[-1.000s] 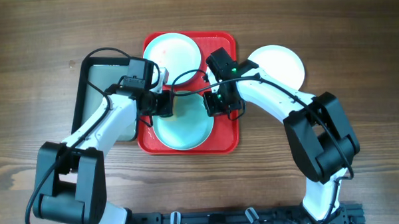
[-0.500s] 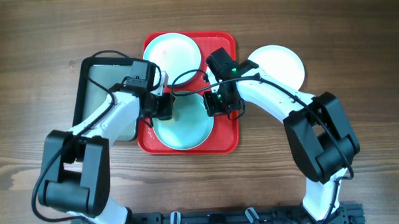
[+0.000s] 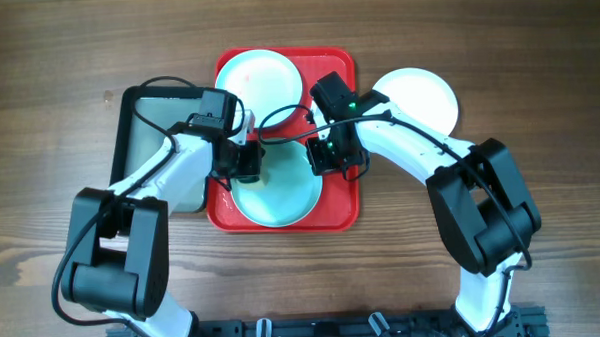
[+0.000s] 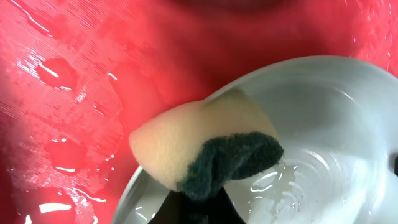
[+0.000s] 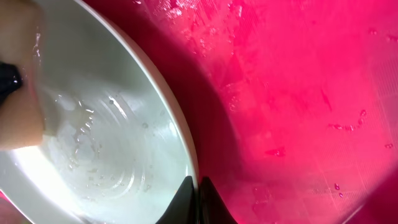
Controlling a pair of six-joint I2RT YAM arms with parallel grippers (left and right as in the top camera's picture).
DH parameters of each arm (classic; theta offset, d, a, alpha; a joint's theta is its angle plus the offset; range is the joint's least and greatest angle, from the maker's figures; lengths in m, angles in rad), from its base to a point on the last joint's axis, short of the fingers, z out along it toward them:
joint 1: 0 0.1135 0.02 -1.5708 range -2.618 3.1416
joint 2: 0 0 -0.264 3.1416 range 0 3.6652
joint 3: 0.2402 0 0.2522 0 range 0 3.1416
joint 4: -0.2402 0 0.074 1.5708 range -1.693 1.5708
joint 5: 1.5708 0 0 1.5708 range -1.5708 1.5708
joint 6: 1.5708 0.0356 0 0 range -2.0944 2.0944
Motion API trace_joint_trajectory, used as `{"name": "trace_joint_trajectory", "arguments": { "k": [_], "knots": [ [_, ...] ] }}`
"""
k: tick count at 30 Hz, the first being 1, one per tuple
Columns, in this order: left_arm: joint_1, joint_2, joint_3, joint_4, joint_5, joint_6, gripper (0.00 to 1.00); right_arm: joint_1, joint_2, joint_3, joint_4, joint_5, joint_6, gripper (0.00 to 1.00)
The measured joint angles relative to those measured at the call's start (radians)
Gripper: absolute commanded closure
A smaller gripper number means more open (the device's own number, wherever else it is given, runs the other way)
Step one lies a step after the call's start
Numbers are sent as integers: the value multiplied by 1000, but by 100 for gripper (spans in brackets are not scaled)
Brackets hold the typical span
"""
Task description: Clean dirty plates on tray and stack at the side
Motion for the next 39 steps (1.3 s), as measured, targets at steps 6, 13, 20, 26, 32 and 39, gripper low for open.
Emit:
{"name": "trace_joint_trajectory", "arguments": {
  "k": [6,13,20,26,32,39],
  "knots": [
    [-47,0,0,-7,-2,3,96,-1,0,-4,-4,10,0,96],
    [-90,1,2,-24,34,3,96,-4,0,-4,-4,18,0,96],
    [-93,13,-1,-52,221,3,96,-4,0,-4,-3,15,-1,96],
    [-22,-56,10,-108,264,3,96,-4,0,-4,1,5,-1,96],
    [113,-265,55,-135,159,3,96,-4,0,-4,1,2,-6,53],
    [250,-422,58,-164,-40,-71,96,-4,0,-4,-16,-1,10,41]
  ]
}}
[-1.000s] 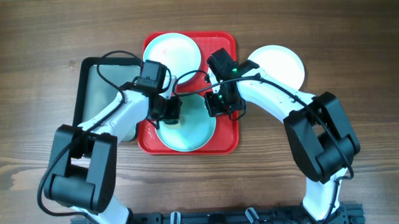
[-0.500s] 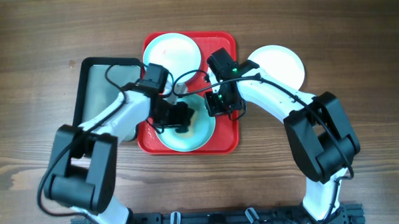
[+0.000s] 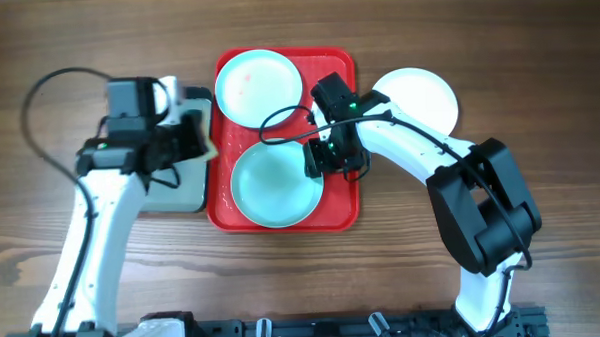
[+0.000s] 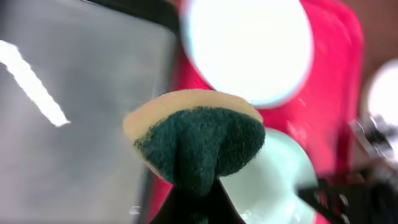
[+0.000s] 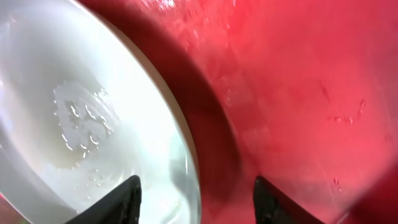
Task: Clean dirty plates on tray and stack at the side
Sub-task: 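Move the sponge left over the black tray with the left gripper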
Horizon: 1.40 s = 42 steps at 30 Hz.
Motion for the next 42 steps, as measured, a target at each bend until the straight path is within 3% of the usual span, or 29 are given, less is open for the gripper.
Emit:
{"name": "trace_joint_trajectory", "arguments": {
  "k": [8,16,21,24,33,35,42],
  "knots": [
    [68,-36,0,-29,-80,-77,96,4,0,-15,-10,-1,71,62],
    [72,-36,0,17,-160,-108,96,6,-1,-22,-8,-19,89,62],
    [95,-37,0,75,-178,-180,96,6,-1,-26,-8,-19,104,78],
    [99,-36,0,87,-180,-213,96,6,-1,-29,-8,-19,108,95],
    [173,-38,0,76,-174,-306,96,6,-1,-31,12,-19,108,95],
    [229,-47,0,77,-151,-332,96,6,-1,-31,12,-19,109,86],
    [329,-96,0,40,-17,-354,96,6,-1,-31,28,-35,119,87]
  ]
}}
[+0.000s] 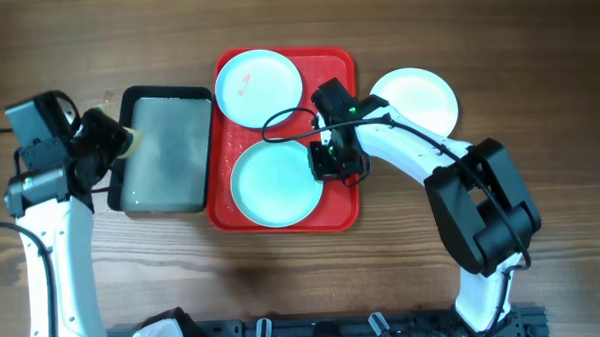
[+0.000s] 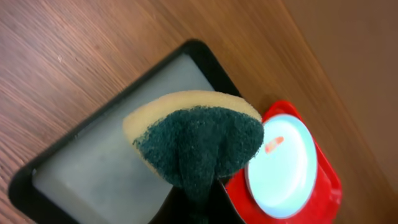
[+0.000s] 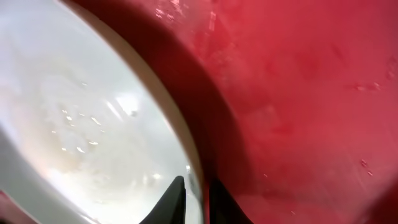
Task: Clean dirty plates on tray and stack at the side
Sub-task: 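Move the sponge left over the black tray with the left gripper, then lift the teal plate off the red tray with the right gripper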
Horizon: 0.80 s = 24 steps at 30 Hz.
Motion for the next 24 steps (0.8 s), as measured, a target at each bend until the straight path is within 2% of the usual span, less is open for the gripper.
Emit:
{"name": "trace_joint_trajectory", "arguments": {
  "k": [1,3,4,7,11,14,16,24],
  "knots": [
    [2,0,0,-4,13,2,96,0,0,0,5,-7,1,83],
    [5,0,0,-10,58,14,96,0,0,0,14,-22,4,63],
    [5,0,0,-10,76,17,96,0,0,0,19,-29,3,59],
    [5,0,0,-9,149,41,96,0,0,0,22,-43,8,57],
    [5,0,0,-10,220,84,96,0,0,-4,23,-48,28,72],
    [5,0,0,-10,253,108,96,0,-1,-24,48,-56,57,78],
    [5,0,0,-10,265,121,96,1,-4,-35,57,-66,77,94],
    [5,0,0,-10,283,132,96,1,-6,-44,48,-69,116,96]
  ]
}}
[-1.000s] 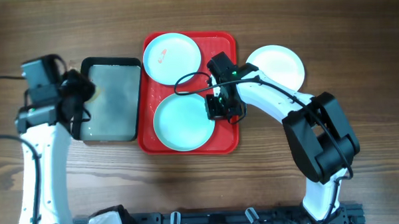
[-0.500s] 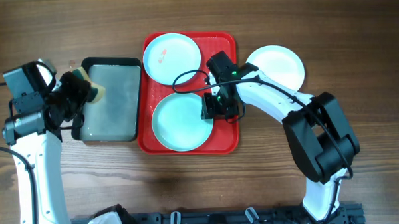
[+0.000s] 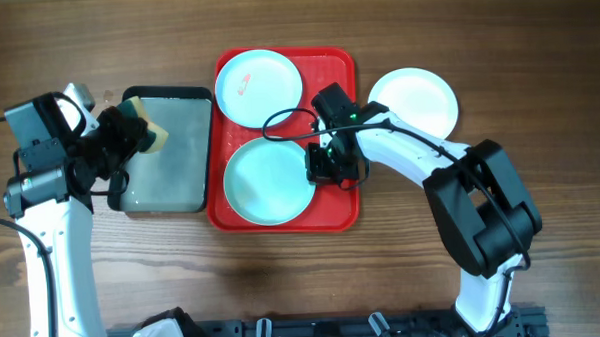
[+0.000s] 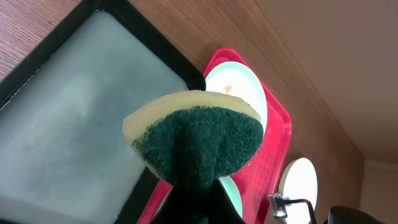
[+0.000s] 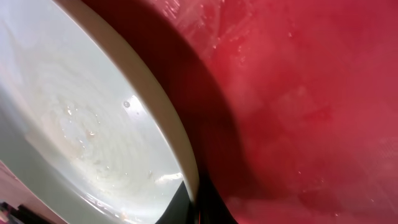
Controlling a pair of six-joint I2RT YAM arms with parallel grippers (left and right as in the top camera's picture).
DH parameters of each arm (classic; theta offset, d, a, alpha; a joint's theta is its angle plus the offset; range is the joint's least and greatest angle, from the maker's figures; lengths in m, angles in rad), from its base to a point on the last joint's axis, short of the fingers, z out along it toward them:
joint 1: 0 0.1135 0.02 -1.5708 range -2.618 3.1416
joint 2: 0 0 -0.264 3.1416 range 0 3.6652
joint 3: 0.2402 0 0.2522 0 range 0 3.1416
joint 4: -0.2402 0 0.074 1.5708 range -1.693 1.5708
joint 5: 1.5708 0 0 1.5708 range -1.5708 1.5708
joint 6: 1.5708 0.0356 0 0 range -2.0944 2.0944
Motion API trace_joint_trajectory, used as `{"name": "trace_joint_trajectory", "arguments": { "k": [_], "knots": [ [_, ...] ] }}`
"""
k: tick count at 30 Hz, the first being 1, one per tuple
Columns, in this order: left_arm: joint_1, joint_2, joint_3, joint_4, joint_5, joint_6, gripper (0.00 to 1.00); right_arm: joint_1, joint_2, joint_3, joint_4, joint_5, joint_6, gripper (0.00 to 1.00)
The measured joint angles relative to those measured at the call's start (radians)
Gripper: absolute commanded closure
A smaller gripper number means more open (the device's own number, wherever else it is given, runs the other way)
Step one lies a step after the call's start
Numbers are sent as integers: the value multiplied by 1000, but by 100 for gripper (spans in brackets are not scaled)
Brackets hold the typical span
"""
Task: Clean dirty plates on tray and stack at the side
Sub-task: 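Lift the teal plate off the red tray with the right gripper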
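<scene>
The red tray (image 3: pixel 344 213) carries two pale plates. The near plate (image 3: pixel 268 180) is wet, and my right gripper (image 3: pixel 321 169) is shut on its right rim; the right wrist view shows the rim (image 5: pixel 180 143) running down between the fingers of that gripper (image 5: pixel 198 200). The far plate (image 3: pixel 258 85) has a red smear. A clean white plate (image 3: pixel 413 100) lies on the table right of the tray. My left gripper (image 3: pixel 129 140) is shut on a yellow and green sponge (image 4: pixel 193 130), held above the black basin (image 3: pixel 165 158).
The black basin holds cloudy water and sits against the tray's left side (image 4: pixel 74 106). Brown wooden table (image 3: pixel 536 60) surrounds everything. The right arm (image 3: pixel 481 197) reaches in from the right front, its cable looping over the tray's middle.
My left gripper has brought the sponge from the basin's outer left edge to over the basin. My right fingers, slightly apart around the near plate's rim, are now shut on it.
The sponge was first pressed on the near plate while my right gripper pinched its rim. Then the sponge was at the basin's edge and my right fingers stood wide apart. Later the sponge hung left of the basin, the right fingers narrowing; now they grip the rim.
</scene>
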Motion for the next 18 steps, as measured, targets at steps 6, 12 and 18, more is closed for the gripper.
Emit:
{"name": "trace_joint_trajectory", "arguments": {
  "k": [6,12,18],
  "knots": [
    [0,0,0,0,3,0,96,-24,-21,63,-101,49,-1,96],
    [0,0,0,0,3,0,96,-27,-96,152,-131,146,-1,96],
    [0,0,0,-12,3,0,96,-17,-107,196,-38,228,-1,96]
  ]
}}
